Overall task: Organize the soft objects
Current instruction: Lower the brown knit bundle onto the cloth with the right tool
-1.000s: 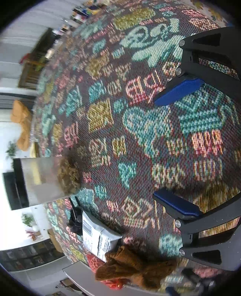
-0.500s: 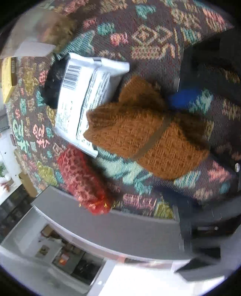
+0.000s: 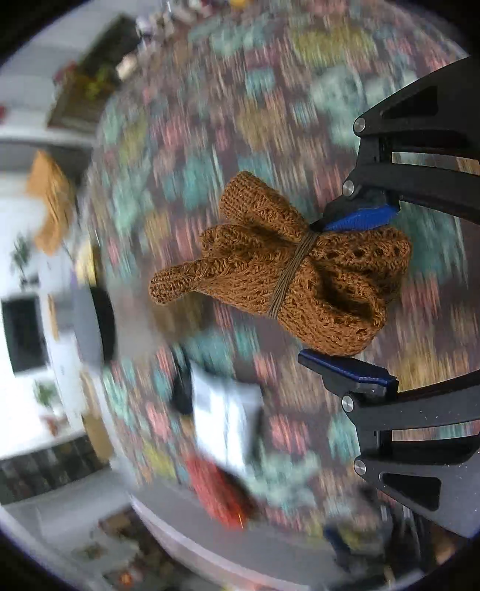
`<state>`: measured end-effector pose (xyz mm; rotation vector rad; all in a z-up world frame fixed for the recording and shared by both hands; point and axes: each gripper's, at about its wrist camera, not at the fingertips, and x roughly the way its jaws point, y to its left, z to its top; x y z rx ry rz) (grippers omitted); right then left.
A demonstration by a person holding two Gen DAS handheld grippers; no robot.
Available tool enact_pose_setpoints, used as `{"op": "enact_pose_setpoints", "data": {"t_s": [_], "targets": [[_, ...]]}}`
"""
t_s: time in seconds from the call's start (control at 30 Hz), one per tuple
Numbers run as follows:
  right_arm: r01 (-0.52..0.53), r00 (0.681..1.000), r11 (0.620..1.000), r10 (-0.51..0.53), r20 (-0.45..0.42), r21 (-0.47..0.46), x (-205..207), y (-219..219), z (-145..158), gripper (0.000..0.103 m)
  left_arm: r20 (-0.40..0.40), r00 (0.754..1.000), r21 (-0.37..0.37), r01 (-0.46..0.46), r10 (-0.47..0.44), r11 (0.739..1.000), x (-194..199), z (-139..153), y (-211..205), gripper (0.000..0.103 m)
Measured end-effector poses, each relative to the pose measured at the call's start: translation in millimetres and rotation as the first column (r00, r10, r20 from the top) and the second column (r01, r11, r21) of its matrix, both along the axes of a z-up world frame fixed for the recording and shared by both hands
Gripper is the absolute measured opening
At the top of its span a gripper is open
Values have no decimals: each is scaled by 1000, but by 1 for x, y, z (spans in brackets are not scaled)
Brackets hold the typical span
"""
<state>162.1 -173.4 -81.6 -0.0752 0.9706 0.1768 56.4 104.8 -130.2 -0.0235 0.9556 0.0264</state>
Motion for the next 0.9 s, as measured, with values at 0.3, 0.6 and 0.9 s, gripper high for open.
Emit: {"op": "enact_pose_setpoints", "data": {"t_s": [0.3,0.6,0.9], "targets": [[150,988,988,-150,31,-24,2,-30,-53,86,0,1000,0,0,0,1000,0,0,0,103],[161,986,987,-160,47,-22,3,-39,-51,89,1,1000,0,1,-1,1000,1,-1,0,103],[161,986,987,-160,48,-21,2,-39,-52,90,-42,999,-1,24,-24,1000,7,1,0,103]]}}
